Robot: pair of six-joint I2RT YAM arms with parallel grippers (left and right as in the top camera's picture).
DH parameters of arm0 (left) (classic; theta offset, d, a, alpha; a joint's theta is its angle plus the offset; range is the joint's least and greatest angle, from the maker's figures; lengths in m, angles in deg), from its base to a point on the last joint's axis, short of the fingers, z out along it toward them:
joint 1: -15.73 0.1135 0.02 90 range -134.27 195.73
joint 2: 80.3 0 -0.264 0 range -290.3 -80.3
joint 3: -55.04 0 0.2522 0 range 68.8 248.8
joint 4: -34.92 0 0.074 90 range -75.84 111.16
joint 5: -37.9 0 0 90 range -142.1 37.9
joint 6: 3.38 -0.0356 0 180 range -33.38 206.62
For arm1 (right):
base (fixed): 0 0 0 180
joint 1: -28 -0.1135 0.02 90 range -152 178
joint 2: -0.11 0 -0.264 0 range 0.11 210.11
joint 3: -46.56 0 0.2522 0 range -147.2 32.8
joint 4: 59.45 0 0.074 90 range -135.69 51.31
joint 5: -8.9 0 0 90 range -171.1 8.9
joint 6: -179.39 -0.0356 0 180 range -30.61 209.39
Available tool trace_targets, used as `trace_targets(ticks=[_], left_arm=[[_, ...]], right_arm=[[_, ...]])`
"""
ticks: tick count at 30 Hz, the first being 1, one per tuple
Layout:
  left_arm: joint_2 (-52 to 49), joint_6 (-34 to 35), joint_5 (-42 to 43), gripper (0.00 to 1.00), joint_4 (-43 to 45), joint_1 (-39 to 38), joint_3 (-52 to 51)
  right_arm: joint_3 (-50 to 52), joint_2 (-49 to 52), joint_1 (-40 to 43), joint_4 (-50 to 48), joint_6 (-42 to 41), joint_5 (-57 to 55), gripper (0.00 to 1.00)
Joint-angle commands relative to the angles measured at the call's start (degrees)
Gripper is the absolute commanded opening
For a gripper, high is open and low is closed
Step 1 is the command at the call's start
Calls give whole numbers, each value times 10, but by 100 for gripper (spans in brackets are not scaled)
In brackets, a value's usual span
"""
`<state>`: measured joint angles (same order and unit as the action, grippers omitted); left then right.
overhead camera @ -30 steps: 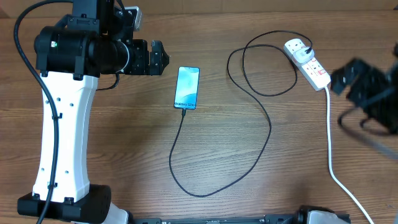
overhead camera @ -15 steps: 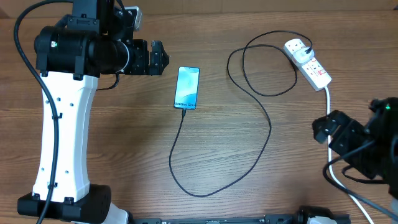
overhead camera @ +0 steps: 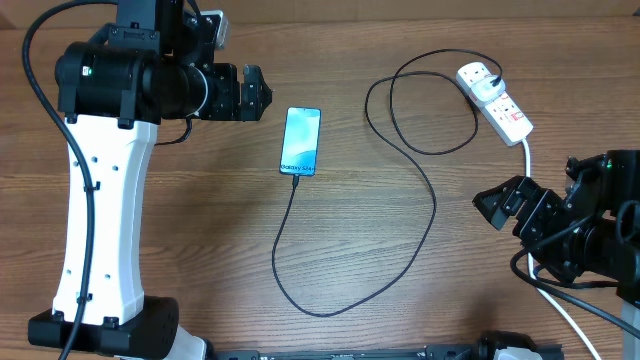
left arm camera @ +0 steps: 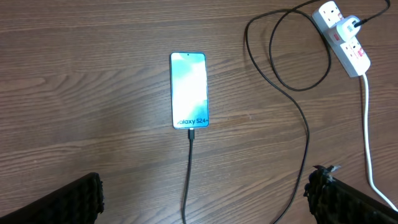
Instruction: Plug charger to phone and switch on socket
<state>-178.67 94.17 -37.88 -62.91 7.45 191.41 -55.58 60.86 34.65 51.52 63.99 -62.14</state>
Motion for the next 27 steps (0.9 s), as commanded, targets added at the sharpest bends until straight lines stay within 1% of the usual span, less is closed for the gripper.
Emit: trace_targets(ticks=[1,9,11,13,17,23,27], left_arm=[[-2,-2,-7,100,1,-4,4],[-2,-2,-7,100,1,-4,4],[-2,-2,-7,100,1,-4,4],[-2,-2,-7,100,1,-4,4],[-2,-2,-7,100,1,-4,4],[-2,-2,-7,100,1,-4,4],[-2,-2,-7,100,1,-4,4]], right_arm=[[2,-3,-3,-2,3,5,100],[3,-4,-3,-2,4,2,100],[3,-6,-3,-2,18,2,100],[6,-13,-3,-2,34,0,100],[26,-37,-3,-9,33,-9,100],[85,-96,-3,-58,33,-6,100],[139,-140,-3,-116,34,2,100]])
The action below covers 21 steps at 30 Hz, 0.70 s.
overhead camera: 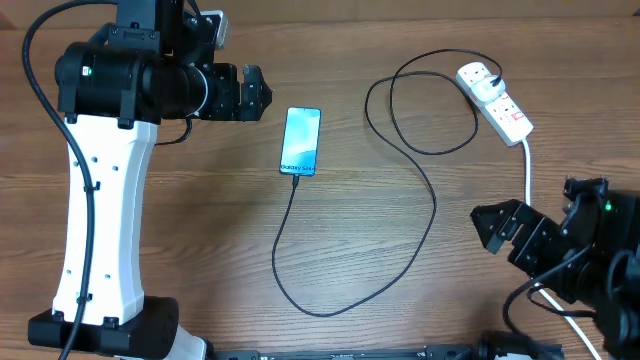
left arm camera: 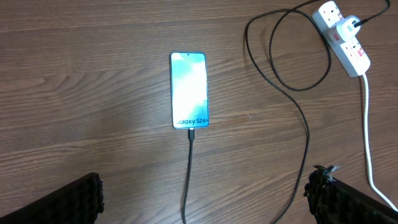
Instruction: Plug charger to phone and switch on socket
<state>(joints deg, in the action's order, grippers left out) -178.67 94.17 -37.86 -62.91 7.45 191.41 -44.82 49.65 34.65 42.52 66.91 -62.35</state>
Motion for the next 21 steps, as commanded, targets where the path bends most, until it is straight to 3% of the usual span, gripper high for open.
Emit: trace_targets(ticks=[1,13,21], left_arm=[[-2,-3,-7,100,1,-4,4],[-2,-2,-8,100,1,-4,4],[-2,-2,-8,100,1,-4,4]], right_arm=[[54,-48,-3,-50,5,4,100],[321,-282,-83,-376,63,4,100],[470,-363,-85,-525,63,-3,100]])
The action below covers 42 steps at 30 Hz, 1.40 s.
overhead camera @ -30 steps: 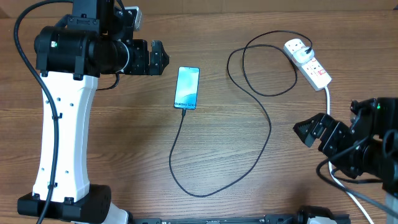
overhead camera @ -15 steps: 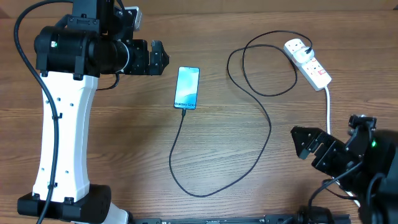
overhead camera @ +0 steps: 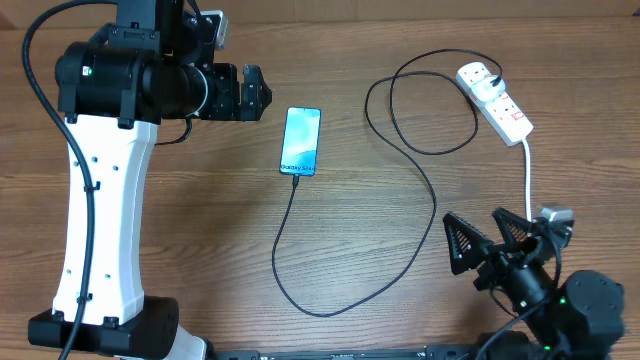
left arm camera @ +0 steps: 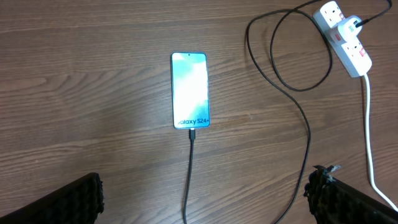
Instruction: Plug charger to phone and switch on socket
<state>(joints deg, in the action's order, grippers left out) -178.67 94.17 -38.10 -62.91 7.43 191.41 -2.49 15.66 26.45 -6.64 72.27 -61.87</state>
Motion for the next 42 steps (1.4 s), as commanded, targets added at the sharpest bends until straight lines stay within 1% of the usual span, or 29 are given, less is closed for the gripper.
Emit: trace_targets(ticks=[1,7,11,14,19,23,35,42], left_arm=[[-2,-2,-5,100,1,-3,4],[-2,-3,-5,100,1,-3,4],[-2,-3,-5,100,1,-3,4],[-2,-3,-5,100,1,-3,4],[-2,-2,-5,100,1,-3,4],[-2,-2,-5,100,1,-3,4],[-2,-2,-5,100,1,-4,4],[-2,-2,-5,100,1,-3,4]], right_arm=[[65,-30,-3,-54,9,-10,100],[164,-79,-3,-191,9,-12,100],[206,-96,-3,-244,11,-19,100],[228,-103,-3,-266,11,-28,100],[251,-127,-3,-270,12,-41,100],[271,-149,-3,-290,26,-42,100],[278,-154,-3,-332,87,-44,100],[281,-154,-3,-360,87,-67,100]])
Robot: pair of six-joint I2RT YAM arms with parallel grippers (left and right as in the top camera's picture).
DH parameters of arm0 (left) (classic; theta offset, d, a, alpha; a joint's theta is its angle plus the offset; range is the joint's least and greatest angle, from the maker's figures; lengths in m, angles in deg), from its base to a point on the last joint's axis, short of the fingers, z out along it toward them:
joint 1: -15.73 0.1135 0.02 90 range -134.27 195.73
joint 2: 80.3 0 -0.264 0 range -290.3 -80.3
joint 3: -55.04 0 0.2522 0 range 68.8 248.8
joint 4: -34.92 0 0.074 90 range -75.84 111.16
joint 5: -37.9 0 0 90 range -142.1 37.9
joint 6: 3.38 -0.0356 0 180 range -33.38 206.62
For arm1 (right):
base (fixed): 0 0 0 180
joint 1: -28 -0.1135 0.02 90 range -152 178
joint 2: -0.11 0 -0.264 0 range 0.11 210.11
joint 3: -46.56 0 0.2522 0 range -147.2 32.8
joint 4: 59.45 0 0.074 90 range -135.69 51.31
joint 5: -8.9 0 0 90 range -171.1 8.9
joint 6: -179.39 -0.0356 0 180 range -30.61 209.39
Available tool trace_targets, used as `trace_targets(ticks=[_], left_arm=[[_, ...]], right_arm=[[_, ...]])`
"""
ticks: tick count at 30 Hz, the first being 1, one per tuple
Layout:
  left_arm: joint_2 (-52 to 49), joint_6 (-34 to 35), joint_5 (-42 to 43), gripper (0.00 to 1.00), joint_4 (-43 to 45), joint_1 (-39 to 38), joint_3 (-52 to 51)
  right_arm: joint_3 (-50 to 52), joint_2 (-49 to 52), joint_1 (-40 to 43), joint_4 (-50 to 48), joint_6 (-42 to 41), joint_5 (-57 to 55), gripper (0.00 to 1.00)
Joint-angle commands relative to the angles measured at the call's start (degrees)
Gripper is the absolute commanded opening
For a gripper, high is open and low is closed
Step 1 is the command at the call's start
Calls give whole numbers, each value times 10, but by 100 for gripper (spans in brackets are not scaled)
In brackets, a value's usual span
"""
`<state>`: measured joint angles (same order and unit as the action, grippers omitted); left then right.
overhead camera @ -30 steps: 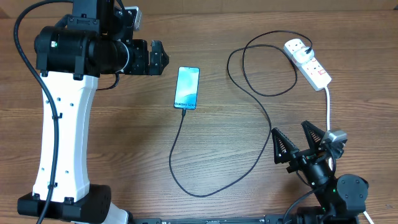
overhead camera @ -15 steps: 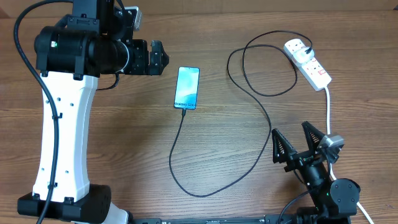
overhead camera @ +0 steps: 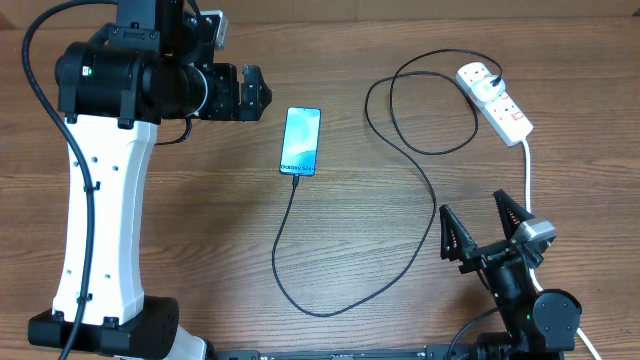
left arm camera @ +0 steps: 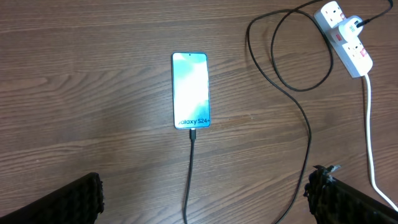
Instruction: Plug charger to phone and switch on socket
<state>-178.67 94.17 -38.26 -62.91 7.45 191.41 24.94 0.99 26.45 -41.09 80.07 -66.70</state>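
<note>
The phone (overhead camera: 301, 141) lies face up on the wooden table, its screen lit, also plain in the left wrist view (left arm camera: 191, 89). A black charger cable (overhead camera: 290, 250) is plugged into its lower end and loops round to the white power strip (overhead camera: 494, 99) at the back right, where the plug sits. My left gripper (overhead camera: 257, 93) hangs open high above the table, left of the phone. Its padded fingers (left arm camera: 68, 202) show wide apart at the bottom of the left wrist view. My right gripper (overhead camera: 484, 226) stands open near the front right, fingers spread, holding nothing.
The strip's white lead (overhead camera: 528, 170) runs down the right side towards my right arm. The left arm's white column (overhead camera: 100, 220) fills the left side of the table.
My right arm has drawn a little further back to the front edge, with its open fingers now pointing up the table. The left arm, phone and cable are unchanged.
The phone lay lit with the cable in it throughout, and my left gripper hung still and open above it. My right gripper was at the right edge below the strip, then lower each time, and is now open at the front right.
</note>
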Motion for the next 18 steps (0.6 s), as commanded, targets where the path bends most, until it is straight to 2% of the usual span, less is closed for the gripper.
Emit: trace_targets(ticks=[1,8,13,18], left_arm=[[-2,-3,-3,100,1,-4,4],[-2,-2,-3,100,1,-4,4],[-2,-2,-4,100,1,-4,4],[-2,-3,-4,100,1,-4,4]], right_arm=[[11,-7,-3,-31,9,-20,100],[75,-7,-3,-158,11,-19,100],[74,-7,-3,-131,11,-24,100],[74,-7,-3,-45,11,-44,100]])
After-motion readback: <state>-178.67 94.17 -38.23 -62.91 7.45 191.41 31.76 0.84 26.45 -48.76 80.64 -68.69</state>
